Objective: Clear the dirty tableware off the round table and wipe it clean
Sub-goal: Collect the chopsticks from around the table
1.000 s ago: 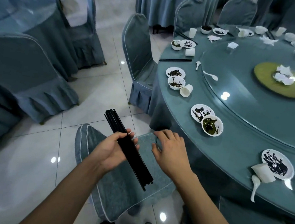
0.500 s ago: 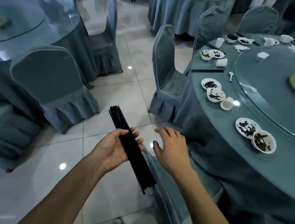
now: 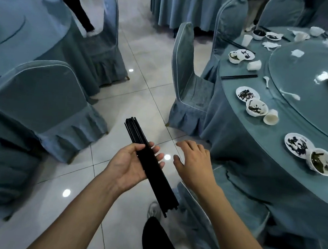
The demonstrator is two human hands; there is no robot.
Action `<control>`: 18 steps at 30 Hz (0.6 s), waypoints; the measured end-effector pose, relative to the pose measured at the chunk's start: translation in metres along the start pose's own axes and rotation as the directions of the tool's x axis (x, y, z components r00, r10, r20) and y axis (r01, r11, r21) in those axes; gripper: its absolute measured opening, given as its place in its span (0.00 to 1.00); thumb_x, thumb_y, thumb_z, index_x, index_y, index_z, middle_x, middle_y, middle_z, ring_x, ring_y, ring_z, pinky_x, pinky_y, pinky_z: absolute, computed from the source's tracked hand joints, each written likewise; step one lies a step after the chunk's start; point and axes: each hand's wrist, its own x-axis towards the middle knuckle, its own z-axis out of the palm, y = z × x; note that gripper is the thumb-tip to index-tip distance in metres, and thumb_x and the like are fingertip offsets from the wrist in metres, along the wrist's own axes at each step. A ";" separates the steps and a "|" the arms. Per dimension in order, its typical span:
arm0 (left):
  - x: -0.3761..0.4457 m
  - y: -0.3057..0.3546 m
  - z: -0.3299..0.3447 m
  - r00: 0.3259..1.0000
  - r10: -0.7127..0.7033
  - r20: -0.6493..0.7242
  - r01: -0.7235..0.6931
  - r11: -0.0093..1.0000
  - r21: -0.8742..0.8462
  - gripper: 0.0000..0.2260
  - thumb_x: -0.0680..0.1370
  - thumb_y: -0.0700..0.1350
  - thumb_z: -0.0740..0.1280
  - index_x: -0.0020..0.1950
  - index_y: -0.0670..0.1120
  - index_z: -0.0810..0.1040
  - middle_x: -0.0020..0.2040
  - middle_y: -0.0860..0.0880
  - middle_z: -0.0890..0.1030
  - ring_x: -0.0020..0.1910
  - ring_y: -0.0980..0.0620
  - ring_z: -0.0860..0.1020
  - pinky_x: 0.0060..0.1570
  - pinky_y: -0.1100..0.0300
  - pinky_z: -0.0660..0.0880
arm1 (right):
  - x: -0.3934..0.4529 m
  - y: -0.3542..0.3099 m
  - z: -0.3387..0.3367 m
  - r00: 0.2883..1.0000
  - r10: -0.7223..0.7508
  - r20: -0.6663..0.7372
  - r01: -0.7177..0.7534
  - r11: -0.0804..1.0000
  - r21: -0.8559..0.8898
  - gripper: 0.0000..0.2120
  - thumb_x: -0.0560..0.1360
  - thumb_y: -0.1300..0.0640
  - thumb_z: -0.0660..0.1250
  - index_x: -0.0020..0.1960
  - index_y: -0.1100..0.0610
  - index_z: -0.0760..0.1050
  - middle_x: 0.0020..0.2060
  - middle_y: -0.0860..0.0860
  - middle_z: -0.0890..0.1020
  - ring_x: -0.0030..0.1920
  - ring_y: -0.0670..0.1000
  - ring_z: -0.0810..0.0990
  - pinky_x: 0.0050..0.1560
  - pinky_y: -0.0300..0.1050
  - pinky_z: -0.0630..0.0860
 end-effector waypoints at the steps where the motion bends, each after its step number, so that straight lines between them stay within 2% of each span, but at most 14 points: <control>1: 0.011 0.011 0.000 1.000 -0.004 -0.002 0.004 1.000 0.011 0.10 0.81 0.41 0.59 0.54 0.40 0.79 0.52 0.40 0.83 0.48 0.40 0.84 0.53 0.43 0.79 | 0.014 -0.002 0.003 1.000 0.006 0.008 -0.006 1.000 0.002 0.19 0.80 0.47 0.61 0.70 0.47 0.69 0.68 0.47 0.73 0.66 0.54 0.71 0.68 0.52 0.65; 5: 0.057 0.058 0.014 0.999 -0.039 0.009 0.039 0.997 0.063 0.10 0.81 0.42 0.59 0.55 0.41 0.79 0.52 0.41 0.83 0.48 0.40 0.83 0.55 0.43 0.79 | 0.073 -0.003 0.011 0.999 0.053 0.006 -0.053 0.998 0.033 0.19 0.81 0.46 0.61 0.71 0.47 0.69 0.70 0.47 0.72 0.68 0.53 0.70 0.69 0.51 0.64; 8: 0.093 0.090 0.028 0.997 -0.075 0.014 0.074 0.993 0.090 0.10 0.80 0.42 0.59 0.54 0.41 0.78 0.49 0.41 0.83 0.46 0.41 0.84 0.52 0.45 0.81 | 0.119 -0.002 0.011 0.996 0.085 -0.035 -0.083 0.996 0.042 0.18 0.80 0.47 0.61 0.69 0.48 0.71 0.67 0.47 0.74 0.65 0.54 0.72 0.67 0.52 0.66; 14: 0.151 0.150 0.049 0.992 -0.111 0.054 0.103 0.987 0.122 0.11 0.81 0.43 0.59 0.57 0.40 0.78 0.50 0.41 0.83 0.46 0.41 0.83 0.49 0.45 0.82 | 0.196 -0.002 -0.001 0.990 0.132 -0.040 -0.129 0.990 0.057 0.18 0.80 0.46 0.61 0.69 0.46 0.69 0.67 0.47 0.74 0.65 0.54 0.72 0.68 0.54 0.67; 18: 0.198 0.191 0.074 0.981 -0.162 0.110 0.144 0.978 0.152 0.09 0.80 0.42 0.60 0.54 0.40 0.78 0.48 0.41 0.82 0.45 0.41 0.82 0.50 0.45 0.81 | 0.247 0.004 -0.007 0.983 0.179 -0.049 -0.177 0.983 0.039 0.17 0.80 0.46 0.61 0.68 0.46 0.70 0.67 0.46 0.73 0.65 0.53 0.72 0.68 0.53 0.66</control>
